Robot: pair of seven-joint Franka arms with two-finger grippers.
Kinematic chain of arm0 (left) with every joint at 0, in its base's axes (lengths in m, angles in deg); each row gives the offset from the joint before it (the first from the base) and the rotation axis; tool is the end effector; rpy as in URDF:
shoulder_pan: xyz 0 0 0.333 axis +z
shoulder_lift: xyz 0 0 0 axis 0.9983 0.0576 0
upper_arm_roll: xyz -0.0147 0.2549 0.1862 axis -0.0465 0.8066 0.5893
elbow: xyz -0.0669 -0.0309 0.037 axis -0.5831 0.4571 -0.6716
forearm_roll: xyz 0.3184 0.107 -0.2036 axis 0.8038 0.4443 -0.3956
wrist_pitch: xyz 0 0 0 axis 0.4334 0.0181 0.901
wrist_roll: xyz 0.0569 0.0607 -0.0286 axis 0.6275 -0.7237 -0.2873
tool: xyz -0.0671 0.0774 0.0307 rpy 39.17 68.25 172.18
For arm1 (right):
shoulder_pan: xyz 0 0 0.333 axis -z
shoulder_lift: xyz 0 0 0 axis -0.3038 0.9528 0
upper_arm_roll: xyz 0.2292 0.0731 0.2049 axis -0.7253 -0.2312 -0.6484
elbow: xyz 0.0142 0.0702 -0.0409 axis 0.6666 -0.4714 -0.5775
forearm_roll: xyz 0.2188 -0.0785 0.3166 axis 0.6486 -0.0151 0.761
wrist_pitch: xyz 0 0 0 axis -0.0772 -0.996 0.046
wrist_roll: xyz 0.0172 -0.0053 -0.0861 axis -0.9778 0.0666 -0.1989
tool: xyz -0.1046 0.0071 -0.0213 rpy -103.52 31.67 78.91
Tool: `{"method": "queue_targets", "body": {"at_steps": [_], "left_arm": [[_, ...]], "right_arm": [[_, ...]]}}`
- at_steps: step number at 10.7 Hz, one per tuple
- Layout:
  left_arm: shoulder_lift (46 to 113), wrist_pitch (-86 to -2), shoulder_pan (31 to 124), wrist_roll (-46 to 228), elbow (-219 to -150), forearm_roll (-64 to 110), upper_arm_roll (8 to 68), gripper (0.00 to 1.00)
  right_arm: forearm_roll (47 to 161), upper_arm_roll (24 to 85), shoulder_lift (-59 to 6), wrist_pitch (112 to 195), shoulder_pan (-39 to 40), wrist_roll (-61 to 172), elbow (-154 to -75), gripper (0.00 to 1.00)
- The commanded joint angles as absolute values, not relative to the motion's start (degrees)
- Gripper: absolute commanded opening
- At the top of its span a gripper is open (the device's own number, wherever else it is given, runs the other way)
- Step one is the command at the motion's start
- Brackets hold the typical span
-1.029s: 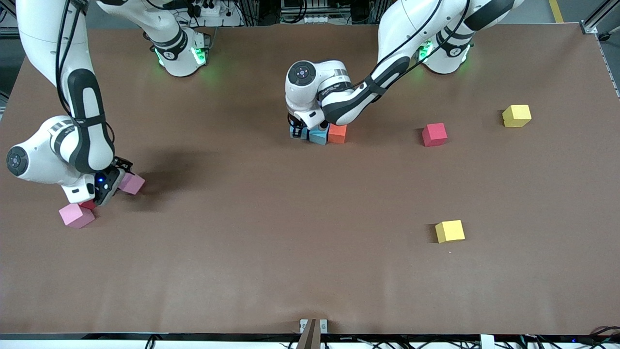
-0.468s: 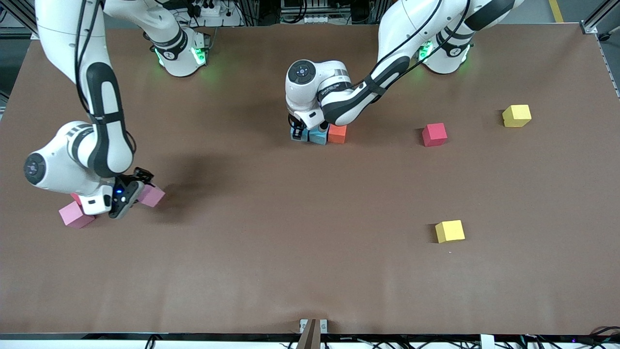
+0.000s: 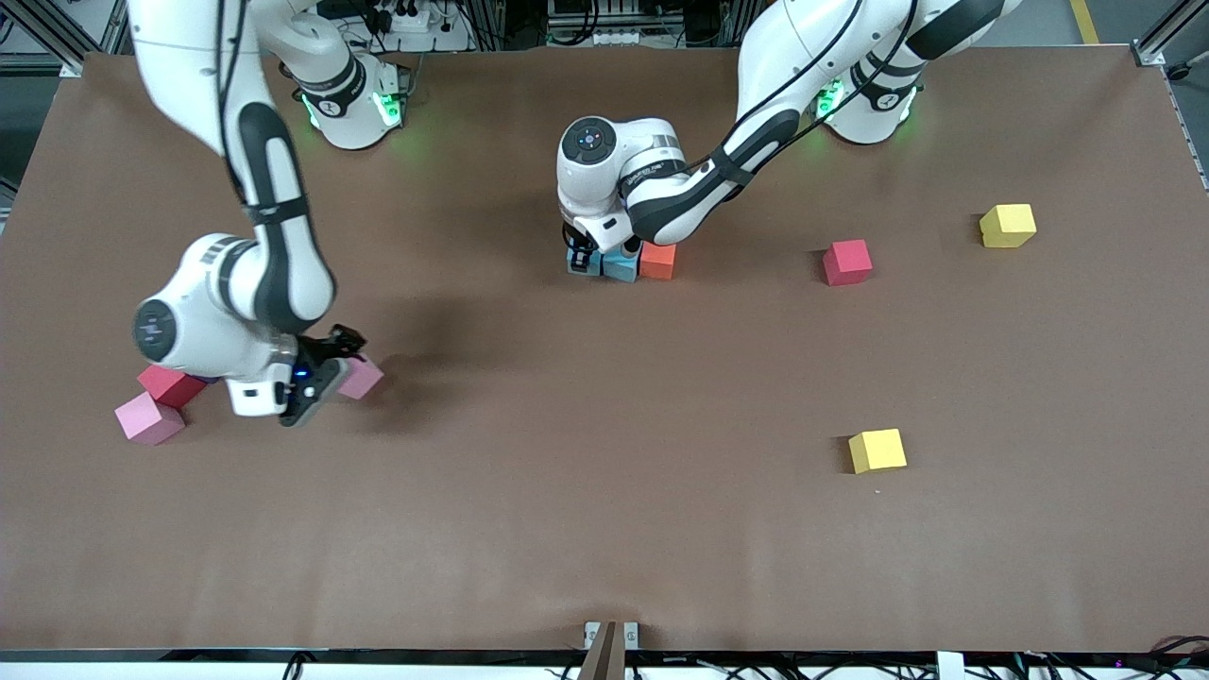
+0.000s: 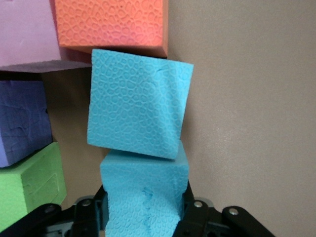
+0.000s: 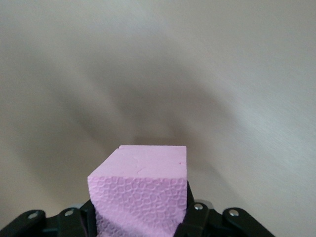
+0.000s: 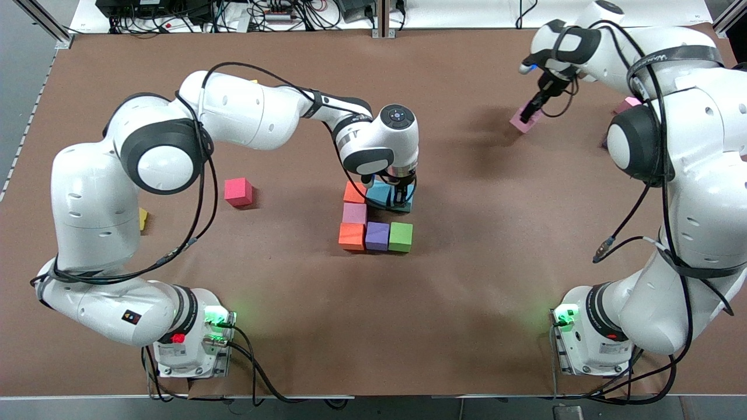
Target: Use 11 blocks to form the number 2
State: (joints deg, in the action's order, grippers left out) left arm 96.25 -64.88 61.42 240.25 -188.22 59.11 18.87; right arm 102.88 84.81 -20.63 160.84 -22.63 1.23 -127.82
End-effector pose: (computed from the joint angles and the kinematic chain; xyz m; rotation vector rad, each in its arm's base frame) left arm 0.3325 -0.5625 0.2058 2.3700 2.0249 -0.1708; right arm 0.5921 0.0878 0.2467 -2.6843 -1.0605 0.0842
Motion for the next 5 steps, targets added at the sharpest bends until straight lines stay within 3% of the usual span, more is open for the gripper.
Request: {"method": "queue_targets", "body": {"at_steps": [1,5], "left_arm": [[95.2,-64.97,62.18,244.62,-190.52,61.8,19.67,0.0],[95.11,-64.97,62.79,244.62,-190.87,61.8,19.67,0.0]], "right_arm": [[103.69,85.11,-23.47,161.09,-26.16,10.25,-129.3,0.13],[103.78,87.21,-23.91,162.32,-35.02,30.37,-129.47,0.12]]}}
